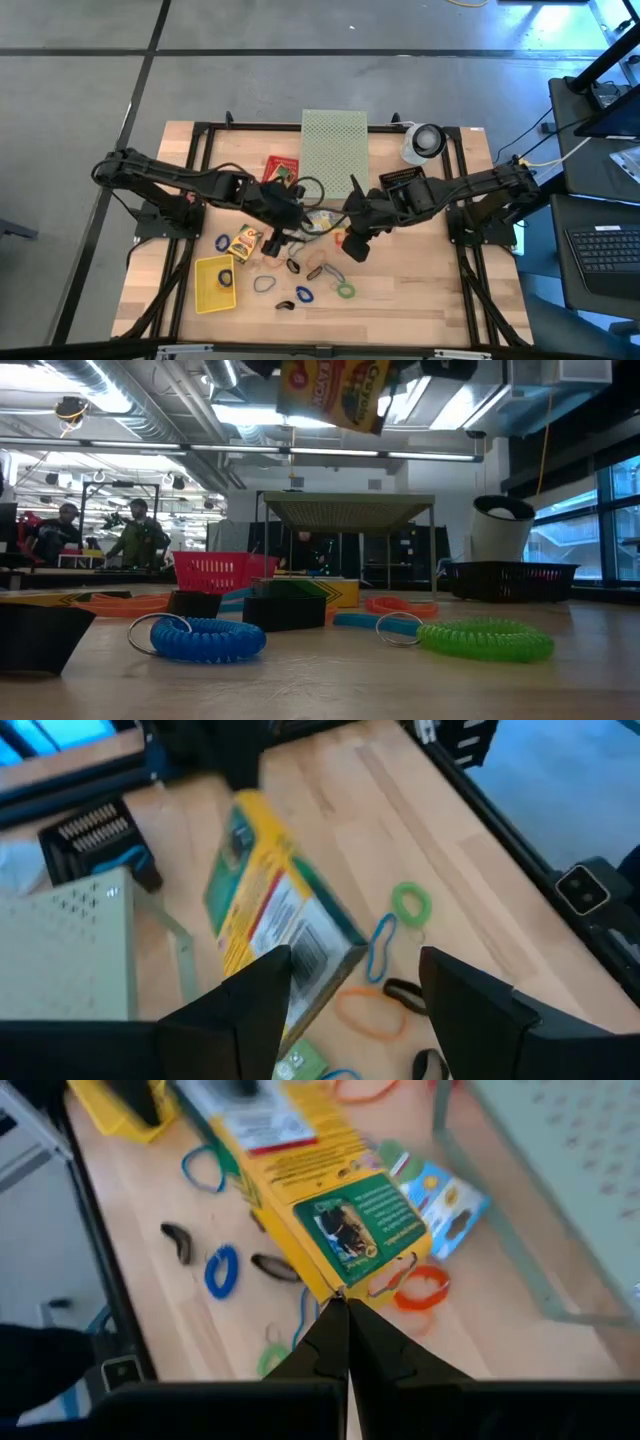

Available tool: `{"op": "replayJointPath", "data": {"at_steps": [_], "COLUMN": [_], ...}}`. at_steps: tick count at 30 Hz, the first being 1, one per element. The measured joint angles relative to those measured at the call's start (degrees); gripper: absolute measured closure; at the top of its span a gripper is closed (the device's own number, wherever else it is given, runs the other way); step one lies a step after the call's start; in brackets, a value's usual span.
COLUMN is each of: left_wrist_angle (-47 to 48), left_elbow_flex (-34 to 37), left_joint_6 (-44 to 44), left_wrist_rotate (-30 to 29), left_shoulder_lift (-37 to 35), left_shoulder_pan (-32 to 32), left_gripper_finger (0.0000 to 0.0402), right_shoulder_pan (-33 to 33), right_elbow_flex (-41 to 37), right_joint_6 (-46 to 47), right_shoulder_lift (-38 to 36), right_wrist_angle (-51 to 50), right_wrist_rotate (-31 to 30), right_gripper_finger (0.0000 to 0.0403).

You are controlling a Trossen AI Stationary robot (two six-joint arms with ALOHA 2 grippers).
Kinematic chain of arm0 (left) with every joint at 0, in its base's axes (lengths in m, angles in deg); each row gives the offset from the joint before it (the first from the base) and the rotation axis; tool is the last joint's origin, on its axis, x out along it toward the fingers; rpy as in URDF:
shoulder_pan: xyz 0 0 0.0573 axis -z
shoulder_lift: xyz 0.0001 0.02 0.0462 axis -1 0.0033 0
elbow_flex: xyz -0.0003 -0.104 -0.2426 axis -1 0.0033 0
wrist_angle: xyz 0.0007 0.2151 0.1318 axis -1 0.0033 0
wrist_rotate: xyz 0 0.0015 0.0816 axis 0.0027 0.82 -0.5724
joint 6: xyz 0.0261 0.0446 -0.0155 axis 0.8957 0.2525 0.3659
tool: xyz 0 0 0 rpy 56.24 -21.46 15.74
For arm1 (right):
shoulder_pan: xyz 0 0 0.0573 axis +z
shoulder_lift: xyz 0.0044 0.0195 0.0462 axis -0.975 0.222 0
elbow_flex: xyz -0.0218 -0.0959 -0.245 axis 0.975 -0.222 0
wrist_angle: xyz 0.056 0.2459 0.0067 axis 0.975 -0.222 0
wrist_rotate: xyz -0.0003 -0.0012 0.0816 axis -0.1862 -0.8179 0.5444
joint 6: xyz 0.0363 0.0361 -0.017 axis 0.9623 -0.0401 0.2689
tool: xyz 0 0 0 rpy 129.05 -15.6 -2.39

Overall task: Pick & Place Office Desk Supplies
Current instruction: Put the crayola box into the orange bin

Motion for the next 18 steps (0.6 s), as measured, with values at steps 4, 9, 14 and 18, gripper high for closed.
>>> {"op": "replayJointPath", "data": {"at_steps": [4,9,14,18], "left_wrist_angle": [-1.3,-4.9,-5.4,-6.3], "left_elbow_flex": [0.0,0.0,0.0,0.0], "left_joint_6": [0.4,2.0,2.3,2.3], "left_wrist_rotate": [-7.6,-16.3,-19.1,-19.4], "left_shoulder_lift": [-0.9,-0.9,-0.7,-0.7], "left_shoulder_pan": [2.0,3.0,3.0,3.0], "left_gripper_finger": [0.0176,0.0178,0.0183,0.0195], "right_shoulder_pan": [0.0,0.0,0.0,-0.1], "right_elbow_flex": [1.5,3.0,7.2,9.2], "right_joint_6": [-0.1,-0.5,-2.7,-4.6], "right_shoulder_lift": [0.0,0.0,0.0,0.0], "right_wrist_angle": [-0.2,-0.4,-0.5,-0.7], "right_wrist_rotate": [-1.2,-2.7,-4.3,-5.2], "right_gripper_finger": [0.0403,0.0403,0.0403,0.0403]}}
